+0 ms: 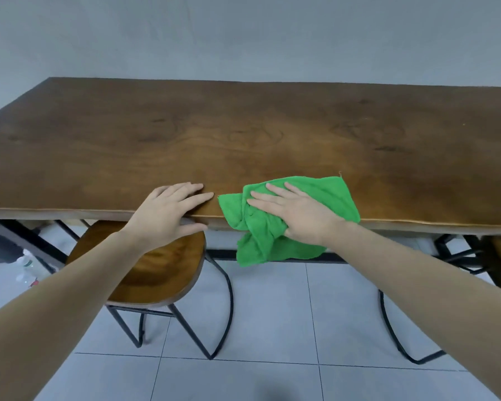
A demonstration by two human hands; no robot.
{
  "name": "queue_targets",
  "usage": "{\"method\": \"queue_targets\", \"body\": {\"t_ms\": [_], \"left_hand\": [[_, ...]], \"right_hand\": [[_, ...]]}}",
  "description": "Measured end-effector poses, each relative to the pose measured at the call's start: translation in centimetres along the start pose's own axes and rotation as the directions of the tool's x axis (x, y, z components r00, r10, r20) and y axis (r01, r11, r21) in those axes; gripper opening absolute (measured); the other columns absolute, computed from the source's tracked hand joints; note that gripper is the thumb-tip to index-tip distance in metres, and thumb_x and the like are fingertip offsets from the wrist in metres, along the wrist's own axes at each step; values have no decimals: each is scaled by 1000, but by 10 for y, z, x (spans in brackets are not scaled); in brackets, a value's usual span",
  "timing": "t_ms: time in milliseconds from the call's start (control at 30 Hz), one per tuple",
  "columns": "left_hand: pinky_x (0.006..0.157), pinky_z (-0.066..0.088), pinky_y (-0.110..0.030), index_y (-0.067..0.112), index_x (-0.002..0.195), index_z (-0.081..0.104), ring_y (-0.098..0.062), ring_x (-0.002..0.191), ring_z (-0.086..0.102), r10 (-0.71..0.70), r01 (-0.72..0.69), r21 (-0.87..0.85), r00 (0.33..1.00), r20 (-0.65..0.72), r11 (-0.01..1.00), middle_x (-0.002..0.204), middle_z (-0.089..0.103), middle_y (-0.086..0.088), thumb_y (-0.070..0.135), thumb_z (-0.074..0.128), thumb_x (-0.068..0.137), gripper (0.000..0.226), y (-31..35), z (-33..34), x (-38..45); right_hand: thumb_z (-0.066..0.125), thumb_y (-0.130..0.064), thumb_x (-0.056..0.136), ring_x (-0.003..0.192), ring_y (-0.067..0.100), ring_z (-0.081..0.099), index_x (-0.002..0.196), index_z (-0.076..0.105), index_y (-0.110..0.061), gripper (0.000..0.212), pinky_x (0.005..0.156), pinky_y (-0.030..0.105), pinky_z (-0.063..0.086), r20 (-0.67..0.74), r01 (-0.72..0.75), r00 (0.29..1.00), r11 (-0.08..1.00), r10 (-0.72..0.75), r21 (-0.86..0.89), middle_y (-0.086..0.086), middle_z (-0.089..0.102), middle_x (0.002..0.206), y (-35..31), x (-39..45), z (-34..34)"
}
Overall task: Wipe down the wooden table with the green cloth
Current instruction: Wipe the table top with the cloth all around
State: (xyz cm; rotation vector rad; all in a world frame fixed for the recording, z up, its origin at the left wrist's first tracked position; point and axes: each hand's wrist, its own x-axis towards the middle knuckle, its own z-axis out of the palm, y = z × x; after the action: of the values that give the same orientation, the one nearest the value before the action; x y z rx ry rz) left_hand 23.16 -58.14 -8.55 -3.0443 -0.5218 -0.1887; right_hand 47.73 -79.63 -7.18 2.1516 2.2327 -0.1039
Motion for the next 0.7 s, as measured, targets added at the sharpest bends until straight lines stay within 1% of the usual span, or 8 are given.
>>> {"method": "queue_targets", "body": {"t_ms": [67, 133, 267, 400, 500, 533, 633, 700], "left_hand": [[115, 26, -41, 41, 150, 31, -16, 145, 29, 15, -15, -5, 1000, 0, 1000, 157, 35, 8, 68, 47, 87, 70, -17, -1, -6], [116, 25, -41, 41, 150, 31, -16, 145, 29, 27, -27, -1, 1000, -1, 1000, 157, 35, 8, 69, 45, 87, 70, -32, -2, -13], [116, 24, -41, 41, 150, 30, -16, 145, 29, 16, -16, 10, 1000, -2, 1000, 157, 34, 8, 71, 43, 87, 71, -61, -2, -25], [116, 23, -41, 40, 149, 34, -16, 144, 30, -5, 5, 1, 1000, -20, 1000, 156, 37, 7, 72, 42, 87, 71, -83, 0, -37], [116, 23, -42, 38, 148, 38, -17, 143, 32, -20, 20, 7, 999, -37, 1000, 154, 41, 6, 73, 43, 86, 71, -98, 0, -44], [116, 22, -42, 38, 148, 38, -17, 144, 32, -23, 23, 8, 999, -35, 1000, 154, 41, 6, 73, 42, 85, 72, -102, 0, -46], [117, 22, -42, 38, 149, 36, -17, 144, 31, -25, 25, -4, 999, -20, 1000, 155, 38, 6, 75, 42, 85, 74, -112, 1, -47], [116, 23, -41, 37, 150, 34, -17, 145, 30, -36, 36, -14, 999, -11, 999, 157, 36, 6, 75, 44, 85, 76, -117, 0, -47]], "right_hand": [[65, -9, 81, 154, 12, 1, 158, 5, -40, 102, 125, 40, 1, 10, -27, 1000, 1000, 27, -11, -17, 3, 166, 8, -9, 2], [71, -16, 78, 153, 11, 2, 157, 2, -43, 108, 125, 40, 3, 27, -131, 991, 991, 132, -38, -18, 3, 165, 16, -20, 5], [76, -38, 75, 154, 17, 3, 156, -2, -43, 113, 125, 43, 5, 32, -394, 919, 919, 394, -1, -15, 4, 166, 27, -35, 4], [76, -58, 72, 154, 22, -1, 157, -3, -40, 118, 124, 50, 4, 13, -497, 868, 868, 497, -3, -9, 0, 168, 11, -16, 8], [70, -73, 67, 154, 29, -1, 156, -7, -41, 122, 122, 56, 5, 14, -495, 869, 869, 495, 6, -4, -1, 168, -11, 12, 6], [68, -75, 66, 154, 31, -1, 156, -8, -41, 123, 122, 58, 5, 16, -483, 875, 875, 483, 6, -2, -1, 168, -19, 23, 5], [68, -72, 67, 153, 35, -3, 156, -10, -39, 123, 120, 62, 3, 25, -408, 912, 913, 408, -8, 3, -3, 168, -50, 64, 1], [67, -68, 73, 153, 35, -5, 157, -11, -37, 119, 120, 64, 2, 28, -310, 950, 951, 310, -11, 3, -5, 168, -73, 96, -1]]}}
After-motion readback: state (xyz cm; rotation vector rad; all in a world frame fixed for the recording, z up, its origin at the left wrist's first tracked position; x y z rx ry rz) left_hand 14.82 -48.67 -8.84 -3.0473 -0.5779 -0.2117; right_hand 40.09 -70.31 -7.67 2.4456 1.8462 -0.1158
